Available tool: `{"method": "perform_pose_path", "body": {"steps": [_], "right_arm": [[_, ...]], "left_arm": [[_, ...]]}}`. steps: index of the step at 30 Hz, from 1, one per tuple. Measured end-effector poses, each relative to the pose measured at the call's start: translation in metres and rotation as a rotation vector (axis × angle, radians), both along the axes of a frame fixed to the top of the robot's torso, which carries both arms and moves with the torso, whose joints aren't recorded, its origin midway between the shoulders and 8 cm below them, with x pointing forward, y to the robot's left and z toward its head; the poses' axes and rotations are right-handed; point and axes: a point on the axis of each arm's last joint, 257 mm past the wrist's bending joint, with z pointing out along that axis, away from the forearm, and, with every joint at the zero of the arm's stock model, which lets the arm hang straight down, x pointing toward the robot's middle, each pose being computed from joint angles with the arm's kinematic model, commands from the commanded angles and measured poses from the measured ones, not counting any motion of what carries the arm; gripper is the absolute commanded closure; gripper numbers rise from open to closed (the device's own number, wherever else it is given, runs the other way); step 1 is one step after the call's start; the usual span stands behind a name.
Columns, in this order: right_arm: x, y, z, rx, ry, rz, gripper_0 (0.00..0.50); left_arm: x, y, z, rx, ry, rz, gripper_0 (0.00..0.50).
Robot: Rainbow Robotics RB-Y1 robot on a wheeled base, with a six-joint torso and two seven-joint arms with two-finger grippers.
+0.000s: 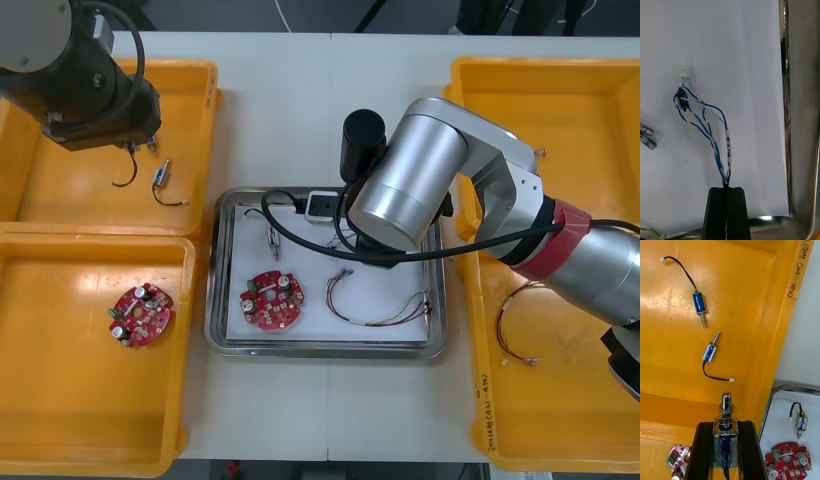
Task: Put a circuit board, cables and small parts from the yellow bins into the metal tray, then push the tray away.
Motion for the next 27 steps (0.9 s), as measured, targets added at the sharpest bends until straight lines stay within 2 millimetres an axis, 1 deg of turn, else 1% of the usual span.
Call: {"method": "perform_pose_path", "body": {"steps": [12,13,15,16,17,27], "right_arm": [[0.0007,0.0019,-0.0036,0.0,-0.002,0.008,0.495],[0.0007,0.0019,-0.0038,-0.001,-0.002,0.009,0.462],[0.0005,0.0018,-0.0042,-0.002,-0.002,0.01,0.121],[0.0004,0.0019,-0.0043,-0.003,-0.002,0.01,0.028],[0.0004,0.0019,-0.0044,-0.003,-0.002,0.01,0.0],[0.0002,0.002,-0.0047,-0.004,-0.002,0.011,0.0]], "left_arm": [[-0.0005,-0.0019,0.0014,-0.001,-0.004,-0.006,0.5],[-0.0005,-0.002,0.0015,-0.001,-0.005,-0.007,0.5],[-0.0006,-0.0023,0.0016,-0.001,-0.005,-0.008,0.499],[-0.0007,-0.0026,0.0017,-0.001,-0.005,-0.009,0.498],[-0.0008,-0.0028,0.0017,-0.001,-0.005,-0.01,0.499],[-0.0011,-0.0038,0.0021,-0.003,-0.006,-0.013,0.5]]}}
